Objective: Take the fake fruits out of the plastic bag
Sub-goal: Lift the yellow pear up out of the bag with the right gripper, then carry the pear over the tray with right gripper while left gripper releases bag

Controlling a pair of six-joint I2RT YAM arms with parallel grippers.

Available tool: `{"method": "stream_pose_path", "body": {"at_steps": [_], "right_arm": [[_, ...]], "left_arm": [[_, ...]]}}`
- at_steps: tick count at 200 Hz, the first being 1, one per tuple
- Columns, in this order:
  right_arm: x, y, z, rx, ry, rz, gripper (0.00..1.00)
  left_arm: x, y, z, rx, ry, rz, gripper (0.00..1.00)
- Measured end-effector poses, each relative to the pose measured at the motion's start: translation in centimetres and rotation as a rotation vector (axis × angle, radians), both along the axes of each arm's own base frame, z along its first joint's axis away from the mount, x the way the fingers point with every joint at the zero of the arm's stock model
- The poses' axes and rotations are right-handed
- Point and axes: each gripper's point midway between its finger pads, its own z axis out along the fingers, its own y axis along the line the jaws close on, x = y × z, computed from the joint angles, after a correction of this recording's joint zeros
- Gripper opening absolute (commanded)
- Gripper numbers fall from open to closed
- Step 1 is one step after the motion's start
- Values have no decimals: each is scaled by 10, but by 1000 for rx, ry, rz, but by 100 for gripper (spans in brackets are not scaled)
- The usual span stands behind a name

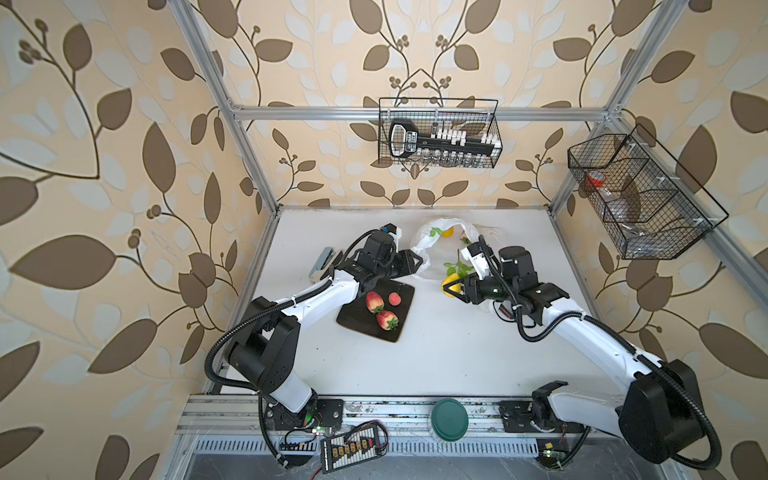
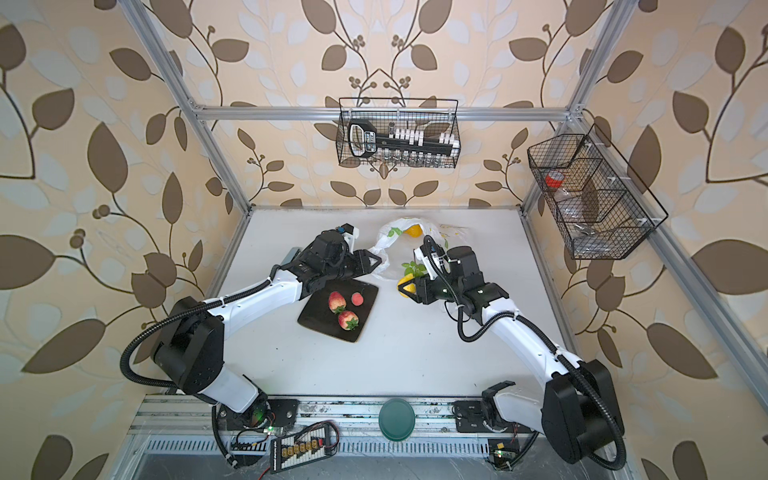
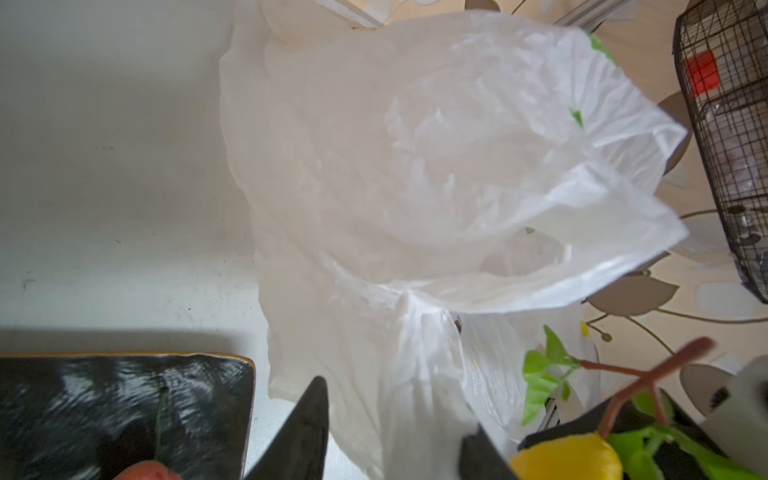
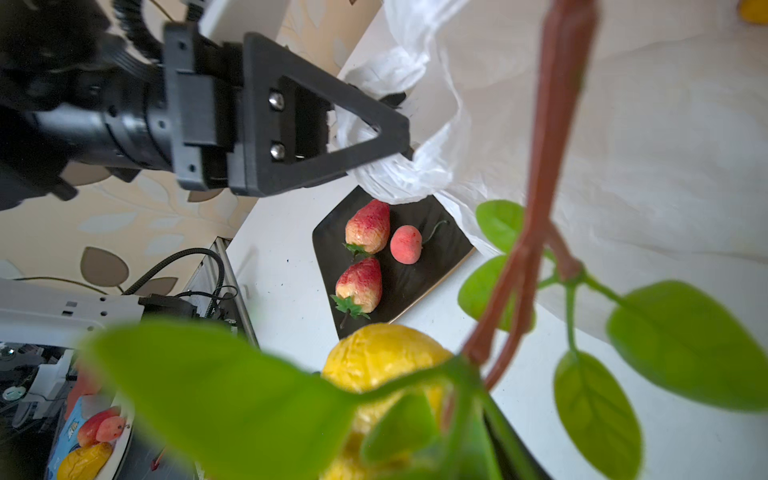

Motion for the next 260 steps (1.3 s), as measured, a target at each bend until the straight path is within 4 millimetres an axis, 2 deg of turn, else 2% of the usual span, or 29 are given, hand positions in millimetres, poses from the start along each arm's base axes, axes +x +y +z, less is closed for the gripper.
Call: {"method": "stream_pose_path", "body": {"at_steps": [20,38,71,95,107,122,136,155,172,185,226,260], "right_arm": [[-7,-2,16,9,-46,9,48],[-11,-4,28,9,-78,15,48],[-12,1,60,6,-155,35,48],[-11,8,83,6,-210,48,47],[-12,18,94,-2,-236,67,47],[-14,39,105,-15,-269,114,47],[-20,63,108,-34,-286,166,47],[-34,102,98,-83,-290,246,47],[-48,137,74,-149,-270,313,47],[-55,161,52,-208,-252,348,47],[-71,221,-14,-377,-203,390,47],[-66,246,-57,-466,-150,349,47]], "left_arm": [[-6,4,8,7,-21,-9,71],[-18,11,24,10,-61,-23,76],[-44,28,65,0,-158,-40,76],[-57,45,84,34,-213,-16,74],[-61,57,90,65,-229,21,72],[-63,78,91,117,-232,94,71],[-61,107,89,181,-214,205,72],[-55,159,89,258,-183,408,72],[-58,205,90,307,-162,589,72],[-65,232,94,340,-161,700,73],[-102,287,115,405,-209,941,73],[-134,317,135,406,-273,1065,73]]}}
